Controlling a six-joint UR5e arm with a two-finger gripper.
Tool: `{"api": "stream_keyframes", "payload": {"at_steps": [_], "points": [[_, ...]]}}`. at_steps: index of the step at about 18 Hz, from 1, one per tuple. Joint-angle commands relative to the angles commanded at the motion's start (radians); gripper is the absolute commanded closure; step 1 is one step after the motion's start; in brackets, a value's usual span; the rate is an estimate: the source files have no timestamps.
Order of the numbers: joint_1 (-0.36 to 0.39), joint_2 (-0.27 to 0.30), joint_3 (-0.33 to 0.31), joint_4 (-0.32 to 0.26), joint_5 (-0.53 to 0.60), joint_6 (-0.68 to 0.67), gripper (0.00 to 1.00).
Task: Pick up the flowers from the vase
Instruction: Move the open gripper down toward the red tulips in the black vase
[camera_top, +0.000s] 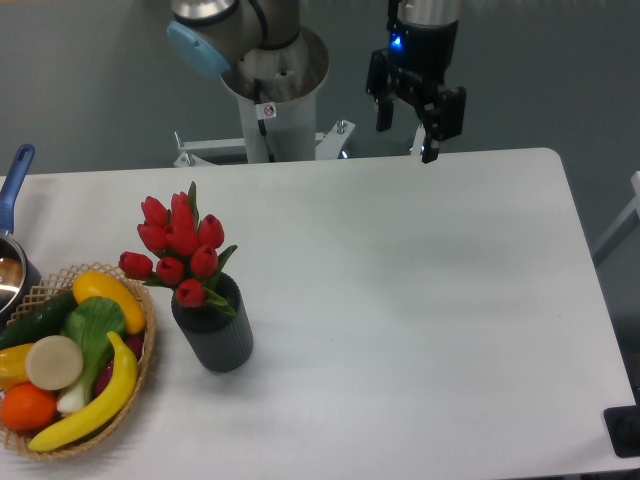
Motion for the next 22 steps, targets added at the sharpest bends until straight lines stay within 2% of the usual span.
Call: {"api": "stream_keyframes", "payload": {"at_steps": [5, 7, 9, 11, 15, 22], "points": [[-0.012, -0.003, -0.003, 0.000, -0.009, -0.009, 0.00], [-0.015, -0.003, -0.029, 0.000, -0.011, -0.012, 0.00], [-0.015, 0.000, -0.070, 0.044, -0.070, -0.038, 0.00], [-0.015, 0.006, -0.126, 0.109, -0.141, -0.134, 0.00], [-0.018, 0.006, -0.213, 0.210, -0.208, -0.251, 0.00], [-0.054, -0.032, -0.275, 0.224, -0.396, -0.256, 0.00]]}}
